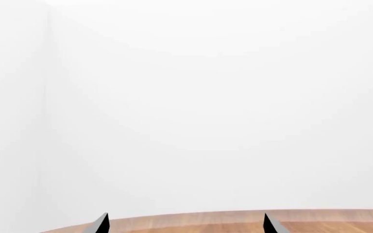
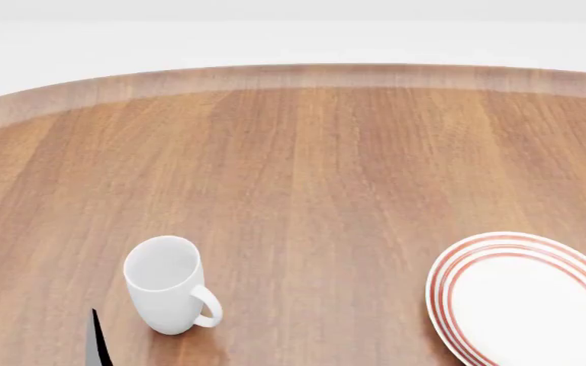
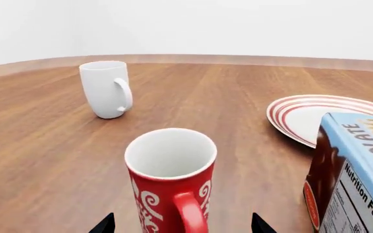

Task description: Pick up the red mug and put it on the plate

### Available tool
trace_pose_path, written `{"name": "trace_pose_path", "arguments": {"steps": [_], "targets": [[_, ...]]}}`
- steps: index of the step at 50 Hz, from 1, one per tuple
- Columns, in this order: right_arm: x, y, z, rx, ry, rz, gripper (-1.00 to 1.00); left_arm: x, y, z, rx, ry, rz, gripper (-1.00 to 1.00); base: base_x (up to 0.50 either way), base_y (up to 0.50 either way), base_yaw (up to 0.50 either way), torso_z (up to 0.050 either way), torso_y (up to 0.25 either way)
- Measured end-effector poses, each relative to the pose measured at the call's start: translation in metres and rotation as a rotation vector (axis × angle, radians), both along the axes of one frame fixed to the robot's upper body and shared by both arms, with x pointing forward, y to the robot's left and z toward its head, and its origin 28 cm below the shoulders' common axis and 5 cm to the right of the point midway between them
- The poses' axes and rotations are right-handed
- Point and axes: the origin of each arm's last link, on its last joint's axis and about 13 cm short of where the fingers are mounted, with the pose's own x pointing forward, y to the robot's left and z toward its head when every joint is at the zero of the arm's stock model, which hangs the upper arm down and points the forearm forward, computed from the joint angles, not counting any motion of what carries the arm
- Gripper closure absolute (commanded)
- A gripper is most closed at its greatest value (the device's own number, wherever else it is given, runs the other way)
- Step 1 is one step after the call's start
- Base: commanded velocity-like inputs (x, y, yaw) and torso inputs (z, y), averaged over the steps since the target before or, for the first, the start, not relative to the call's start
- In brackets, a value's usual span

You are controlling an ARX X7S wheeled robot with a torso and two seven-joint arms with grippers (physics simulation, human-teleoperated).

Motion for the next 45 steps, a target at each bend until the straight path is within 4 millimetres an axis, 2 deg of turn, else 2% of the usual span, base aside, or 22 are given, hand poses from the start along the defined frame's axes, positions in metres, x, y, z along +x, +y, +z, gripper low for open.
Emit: {"name": "trace_pose_path", "arguments": {"steps": [45], "targets": [[0.002, -0.003, -0.026, 0.014, 0.039, -0.013, -1.0, 0.0, 0.0, 0.0, -0.002, -0.007, -0.003, -1.0, 0.0, 0.0, 0.0, 0.0, 0.0]]}}
